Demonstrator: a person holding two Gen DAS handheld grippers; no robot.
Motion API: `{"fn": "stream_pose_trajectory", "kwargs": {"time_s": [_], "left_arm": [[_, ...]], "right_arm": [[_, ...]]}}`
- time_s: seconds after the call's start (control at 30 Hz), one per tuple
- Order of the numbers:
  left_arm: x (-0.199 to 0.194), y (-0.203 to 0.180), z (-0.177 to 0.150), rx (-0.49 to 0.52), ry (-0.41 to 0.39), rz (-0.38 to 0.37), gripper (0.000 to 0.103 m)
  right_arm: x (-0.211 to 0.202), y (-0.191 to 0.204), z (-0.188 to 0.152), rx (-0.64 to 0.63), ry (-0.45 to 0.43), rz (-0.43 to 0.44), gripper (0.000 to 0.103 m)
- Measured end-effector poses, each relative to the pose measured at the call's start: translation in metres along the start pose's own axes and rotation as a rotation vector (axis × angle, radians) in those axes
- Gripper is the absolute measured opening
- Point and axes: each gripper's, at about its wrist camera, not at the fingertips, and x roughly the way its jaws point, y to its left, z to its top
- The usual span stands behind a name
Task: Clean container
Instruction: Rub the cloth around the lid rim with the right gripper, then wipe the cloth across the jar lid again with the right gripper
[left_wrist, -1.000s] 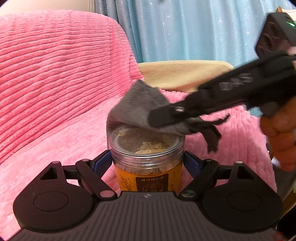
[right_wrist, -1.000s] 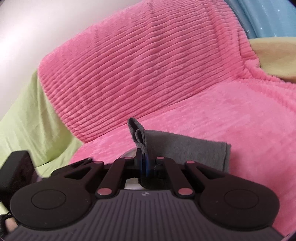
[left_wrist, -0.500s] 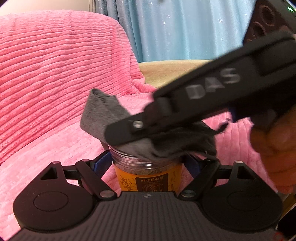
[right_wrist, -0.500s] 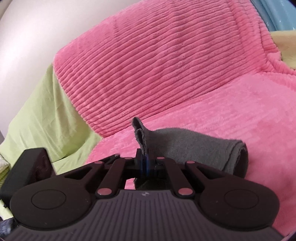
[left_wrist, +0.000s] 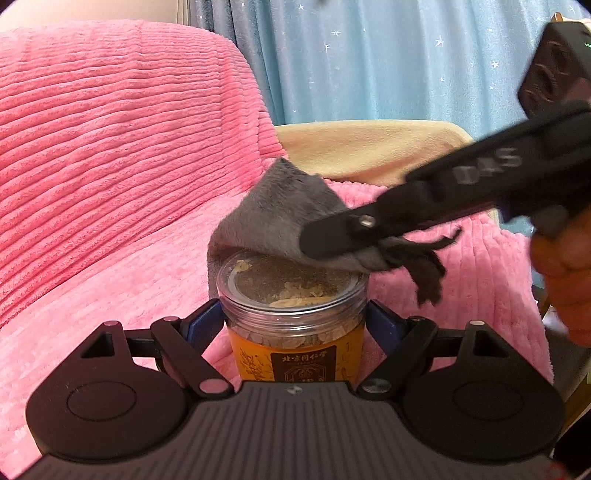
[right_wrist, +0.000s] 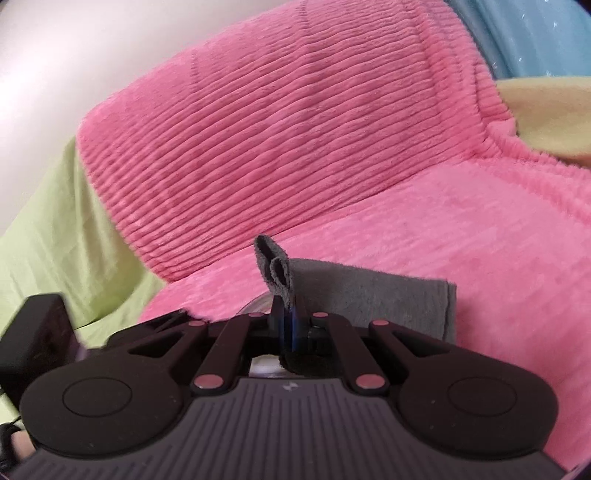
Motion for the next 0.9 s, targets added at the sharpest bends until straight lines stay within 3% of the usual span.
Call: {"fn": "stream_pose_trajectory", "kwargs": {"time_s": [0.13, 0.43, 0.7, 0.9], "left_arm": [[0.001, 0.001, 0.001, 0.003, 0.001, 0.003, 0.084], [0.007, 0.005, 0.003, 0.009, 0.001, 0.003, 0.083], [0.007, 0.005, 0.003, 0.014, 0.001, 0.001, 0.083], [0.006, 0.008, 0.003, 0.016, 0.002, -0.006, 0.084]], "right_arm": [[0.006, 0.008, -0.002, 0.000, 0.022, 0.049, 0.001], [0.028, 0.020, 0.007, -0.080, 0.014, -0.019, 0.001], [0.014, 0.024, 0.002, -0.172, 0.014, -0.061, 0.001], [-0.001, 0.016, 0.002, -0.135, 0.021, -0.055, 0.001]]}}
